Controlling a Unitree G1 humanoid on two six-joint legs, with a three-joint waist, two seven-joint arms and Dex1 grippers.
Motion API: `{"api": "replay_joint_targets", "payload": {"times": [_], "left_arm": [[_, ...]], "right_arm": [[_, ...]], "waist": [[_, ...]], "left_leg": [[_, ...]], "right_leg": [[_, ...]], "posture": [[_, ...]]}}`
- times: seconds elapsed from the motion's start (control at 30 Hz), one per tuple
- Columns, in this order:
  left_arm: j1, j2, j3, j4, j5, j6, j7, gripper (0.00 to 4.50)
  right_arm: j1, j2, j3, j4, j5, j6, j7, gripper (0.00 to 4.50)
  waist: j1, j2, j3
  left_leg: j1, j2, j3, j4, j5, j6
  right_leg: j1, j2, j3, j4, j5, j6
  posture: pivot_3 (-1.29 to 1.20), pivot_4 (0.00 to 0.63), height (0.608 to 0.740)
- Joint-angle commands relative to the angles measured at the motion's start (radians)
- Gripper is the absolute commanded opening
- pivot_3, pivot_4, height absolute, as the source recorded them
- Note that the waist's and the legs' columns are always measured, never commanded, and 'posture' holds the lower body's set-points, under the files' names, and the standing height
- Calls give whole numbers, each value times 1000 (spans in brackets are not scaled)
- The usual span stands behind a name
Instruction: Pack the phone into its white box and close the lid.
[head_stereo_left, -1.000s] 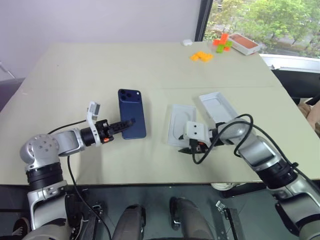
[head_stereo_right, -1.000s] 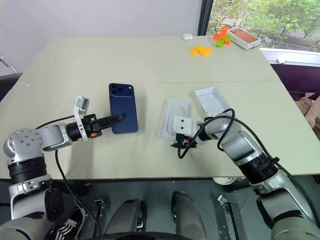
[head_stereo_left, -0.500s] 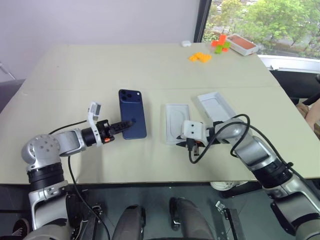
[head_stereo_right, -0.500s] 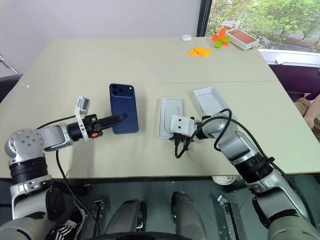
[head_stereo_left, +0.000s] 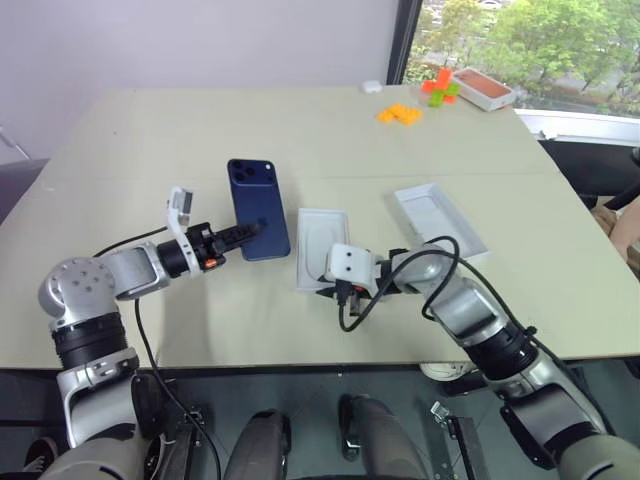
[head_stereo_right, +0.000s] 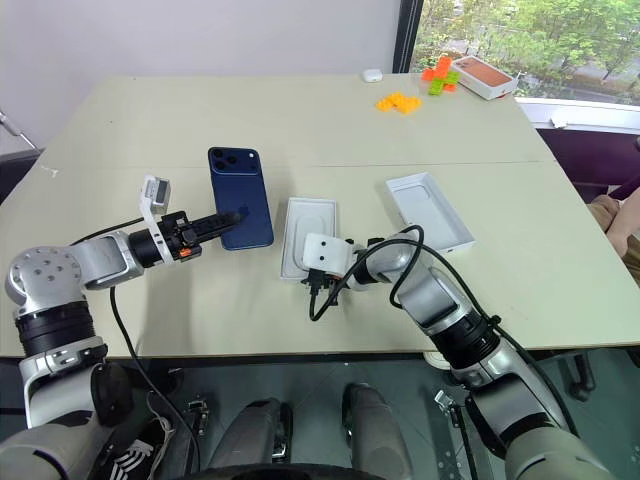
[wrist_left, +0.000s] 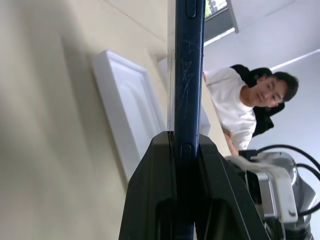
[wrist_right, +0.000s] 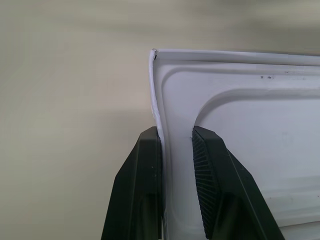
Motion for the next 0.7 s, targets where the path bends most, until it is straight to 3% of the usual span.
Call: {"api": "replay_joint_targets", "payload": {"times": [0.03,0.1,0.33,0.5,0.7], "left_arm": [[-22,-6,20,-24,-42,-12,1,0],[-20,-22,17,-28,-44,-10,11,0],[-30,-48,-12,-8,-46,10,11,0],[-56,-65,-29,20,-53,44,19,0],[-33,-140,-80,6,-29,68,56,0]], "right_arm": [[8,8,24,-28,1,23,0,522],[7,6,23,-26,0,26,-2,522],[-10,6,-17,-47,53,55,18,3813],[-70,11,-158,-83,213,149,56,3813],[-102,-77,-314,-56,377,246,117,3813]], "waist": [[1,0,0],[2,0,0],[1,0,0],[3,0,0],[8,0,0]], "left_leg": [[0,0,0,0,0,0],[0,-1,0,0,0,0],[-1,-1,0,0,0,0],[-1,-1,0,0,0,0],[-1,-2,-2,0,0,1]], "right_leg": [[0,0,0,0,0,0],[0,0,0,0,0,0],[0,0,0,0,0,0],[0,0,0,0,0,0],[1,-1,-1,-1,0,0]], "posture": [[0,150,740],[0,150,740],[0,150,740],[0,150,740],[0,150,740]]}}
